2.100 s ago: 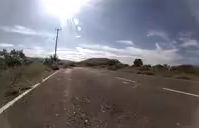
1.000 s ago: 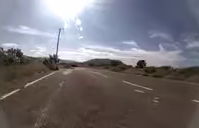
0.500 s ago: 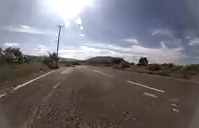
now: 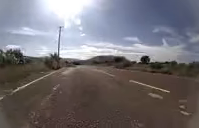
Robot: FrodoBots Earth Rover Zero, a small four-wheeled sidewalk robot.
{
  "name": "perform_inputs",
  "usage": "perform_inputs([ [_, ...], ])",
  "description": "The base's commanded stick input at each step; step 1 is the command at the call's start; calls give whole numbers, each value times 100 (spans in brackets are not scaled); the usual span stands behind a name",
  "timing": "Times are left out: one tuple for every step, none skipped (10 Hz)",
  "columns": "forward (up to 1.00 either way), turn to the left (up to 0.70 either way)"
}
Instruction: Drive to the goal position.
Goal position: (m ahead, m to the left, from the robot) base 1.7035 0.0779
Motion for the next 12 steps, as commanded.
perform_inputs([
  [100, 5],
  [100, 6],
  [100, 6],
  [100, 3],
  [100, 0],
  [100, 0],
  [100, 0],
  [100, 0],
  [100, 0],
  [100, 0],
  [100, 0],
  [100, 0],
])
